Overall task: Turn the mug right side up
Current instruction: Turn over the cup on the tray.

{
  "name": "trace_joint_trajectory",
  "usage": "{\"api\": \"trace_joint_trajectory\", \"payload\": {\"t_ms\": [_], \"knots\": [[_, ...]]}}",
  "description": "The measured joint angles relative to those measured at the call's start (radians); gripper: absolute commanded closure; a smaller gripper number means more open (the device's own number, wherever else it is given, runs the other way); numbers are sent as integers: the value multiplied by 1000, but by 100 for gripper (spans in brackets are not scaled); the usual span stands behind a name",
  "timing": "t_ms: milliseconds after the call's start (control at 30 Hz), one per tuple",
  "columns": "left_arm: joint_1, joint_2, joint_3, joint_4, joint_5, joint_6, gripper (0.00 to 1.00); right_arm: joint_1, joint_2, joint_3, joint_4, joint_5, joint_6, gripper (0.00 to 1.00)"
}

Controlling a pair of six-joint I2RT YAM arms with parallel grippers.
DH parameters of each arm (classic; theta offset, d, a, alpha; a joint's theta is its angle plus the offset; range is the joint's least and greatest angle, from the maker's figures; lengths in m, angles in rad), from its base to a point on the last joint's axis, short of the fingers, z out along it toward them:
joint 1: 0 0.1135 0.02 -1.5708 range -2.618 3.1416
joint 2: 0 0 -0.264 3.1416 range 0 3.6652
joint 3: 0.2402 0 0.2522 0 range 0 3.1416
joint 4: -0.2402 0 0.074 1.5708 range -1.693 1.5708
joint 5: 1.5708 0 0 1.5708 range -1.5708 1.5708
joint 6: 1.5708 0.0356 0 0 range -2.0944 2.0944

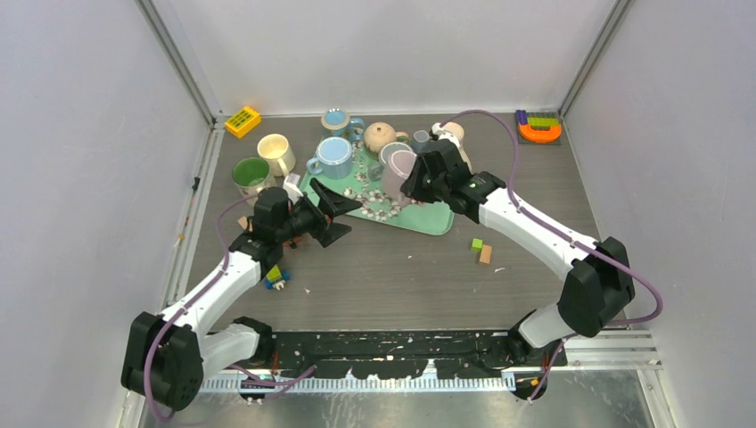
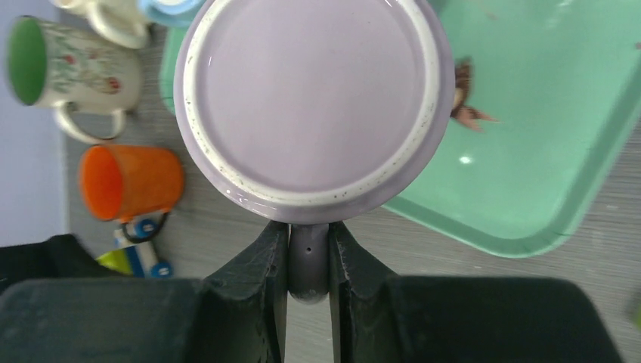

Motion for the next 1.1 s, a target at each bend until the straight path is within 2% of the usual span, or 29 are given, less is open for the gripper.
{"api": "trace_joint_trajectory", "payload": {"t_ms": [100, 400, 600, 1100], "knots": [[0, 13, 0, 65, 0, -68, 13, 26, -6, -11, 68, -49, 60, 99], [0, 33, -3, 191, -1, -220, 35, 103, -6, -40, 287, -135, 242, 99], [0, 43, -34, 271, -6, -280, 41, 136, -5, -53, 416, -169, 332, 99], [21, 40, -99, 454, -50, -398, 57, 159, -5, -174, 618, -182, 514, 99]]}}
